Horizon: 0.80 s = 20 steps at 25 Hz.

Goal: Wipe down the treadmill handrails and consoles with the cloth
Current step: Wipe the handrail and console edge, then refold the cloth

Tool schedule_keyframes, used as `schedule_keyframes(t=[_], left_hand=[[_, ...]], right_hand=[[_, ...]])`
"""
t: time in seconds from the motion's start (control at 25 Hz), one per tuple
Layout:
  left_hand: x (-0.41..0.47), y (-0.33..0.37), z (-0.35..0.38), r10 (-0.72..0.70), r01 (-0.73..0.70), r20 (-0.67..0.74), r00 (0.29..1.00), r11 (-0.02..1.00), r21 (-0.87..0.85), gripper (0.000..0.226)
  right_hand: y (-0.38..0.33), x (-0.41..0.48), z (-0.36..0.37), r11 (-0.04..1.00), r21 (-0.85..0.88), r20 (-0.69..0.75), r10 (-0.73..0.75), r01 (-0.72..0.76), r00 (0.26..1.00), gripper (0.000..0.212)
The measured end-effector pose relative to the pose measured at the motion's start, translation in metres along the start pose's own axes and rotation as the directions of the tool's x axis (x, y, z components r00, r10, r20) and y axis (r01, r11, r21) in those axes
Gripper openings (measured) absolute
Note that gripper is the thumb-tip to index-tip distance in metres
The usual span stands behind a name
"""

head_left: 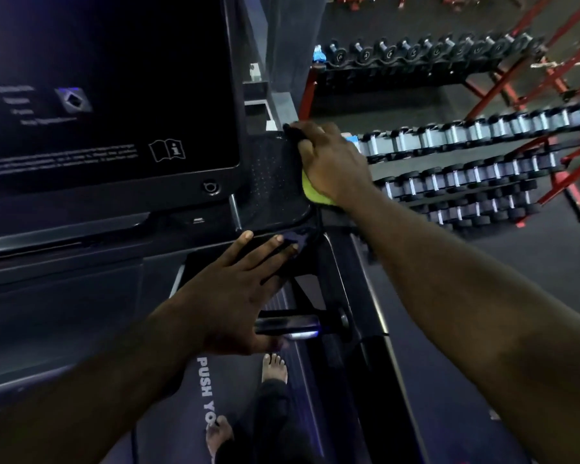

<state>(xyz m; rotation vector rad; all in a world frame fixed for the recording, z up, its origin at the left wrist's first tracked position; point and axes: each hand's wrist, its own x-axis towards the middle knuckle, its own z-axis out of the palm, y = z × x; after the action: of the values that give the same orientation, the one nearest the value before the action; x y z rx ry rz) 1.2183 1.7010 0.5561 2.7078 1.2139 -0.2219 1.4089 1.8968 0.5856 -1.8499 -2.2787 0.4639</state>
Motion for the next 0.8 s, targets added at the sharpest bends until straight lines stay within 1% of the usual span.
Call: schedule_keyframes(t=[0.04, 0.16, 0.2, 0.24, 0.28, 0.32, 0.36, 0.4, 0.44, 0.48, 0.52, 0.56, 0.6, 0.64, 0.68, 0.72, 0.8], left_hand=[[0.0, 0.0, 0.0, 0.004, -0.004, -0.001, 1.0, 1.0, -0.01, 0.117], [0.001, 0.001, 0.0, 0.01, -0.01, -0.004, 1.0, 1.0, -0.01, 0.116], [0.002, 0.001, -0.002, 0.014, -0.014, -0.001, 1.0, 1.0, 0.001, 0.115], [0.002, 0.002, -0.003, 0.017, -0.017, 0.003, 1.0, 1.0, 0.012, 0.114], [0.002, 0.002, -0.004, 0.016, -0.016, 0.004, 1.0, 1.0, 0.02, 0.113], [0.002, 0.001, -0.004, 0.014, -0.014, 0.004, 1.0, 1.0, 0.024, 0.111], [0.001, 0.001, -0.006, 0.011, -0.011, 0.002, 1.0, 0.999, 0.03, 0.109], [0.001, 0.002, -0.007, 0.012, -0.012, -0.002, 1.0, 0.999, 0.035, 0.108], [0.0, 0.003, -0.008, 0.015, -0.015, -0.007, 1.0, 0.999, 0.042, 0.107], [0.0, 0.004, -0.007, 0.019, -0.019, -0.009, 1.0, 0.999, 0.047, 0.107], [0.0, 0.004, -0.006, 0.023, -0.022, -0.01, 1.0, 0.998, 0.054, 0.107], [-0.001, 0.005, -0.005, 0.023, -0.023, -0.003, 1.0, 0.998, 0.058, 0.107], [-0.001, 0.004, -0.006, 0.023, -0.023, 0.001, 1.0, 0.998, 0.057, 0.107], [0.0, 0.004, -0.007, 0.02, -0.021, 0.005, 1.0, 0.998, 0.055, 0.108], [0.0, 0.005, -0.008, 0.018, -0.019, 0.005, 1.0, 0.998, 0.053, 0.108], [0.0, 0.005, -0.009, 0.019, -0.019, 0.003, 1.0, 0.998, 0.052, 0.108], [0.0, 0.005, -0.008, 0.02, -0.02, -0.004, 1.0, 0.999, 0.045, 0.111]], right_hand=[[0.0, 0.017, -0.001, 0.999, 0.041, 0.022, 0.008, -0.009, 1.0, 0.043], [-0.001, 0.048, -0.003, 0.99, 0.088, 0.191, 0.087, -0.106, 0.978, 0.037], [0.002, 0.052, -0.001, 0.978, 0.133, 0.226, 0.126, -0.159, 0.966, 0.041], [0.009, 0.054, 0.002, 0.946, 0.213, 0.242, 0.192, -0.245, 0.951, 0.048], [0.024, 0.053, 0.009, 0.878, 0.327, 0.27, 0.268, -0.35, 0.925, 0.059], [0.043, 0.043, 0.017, 0.774, 0.45, 0.305, 0.336, -0.446, 0.891, 0.071], [0.069, 0.028, 0.033, 0.682, 0.528, 0.34, 0.376, -0.506, 0.862, 0.083], [0.087, 0.0, 0.044, 0.625, 0.577, 0.347, 0.396, -0.526, 0.85, 0.09], [0.095, -0.038, 0.048, 0.604, 0.586, 0.335, 0.428, -0.541, 0.84, 0.089], [0.091, -0.079, 0.04, 0.649, 0.542, 0.286, 0.455, -0.534, 0.843, 0.079], [0.079, -0.112, 0.03, 0.731, 0.479, 0.206, 0.445, -0.486, 0.872, 0.067], [0.066, -0.142, 0.02, 0.818, 0.407, 0.119, 0.394, -0.407, 0.911, 0.056], [0.057, -0.158, 0.016, 0.887, 0.335, 0.035, 0.325, -0.317, 0.945, 0.051], [0.048, -0.164, 0.011, 0.937, 0.266, -0.05, 0.25, -0.229, 0.967, 0.051], [0.041, -0.159, 0.009, 0.967, 0.206, -0.129, 0.181, -0.152, 0.975, 0.052], [0.036, -0.147, 0.01, 0.986, 0.129, -0.172, 0.128, -0.107, 0.977, 0.052], [0.025, -0.107, 0.016, 0.998, 0.013, -0.179, 0.066, -0.064, 0.982, 0.049]])
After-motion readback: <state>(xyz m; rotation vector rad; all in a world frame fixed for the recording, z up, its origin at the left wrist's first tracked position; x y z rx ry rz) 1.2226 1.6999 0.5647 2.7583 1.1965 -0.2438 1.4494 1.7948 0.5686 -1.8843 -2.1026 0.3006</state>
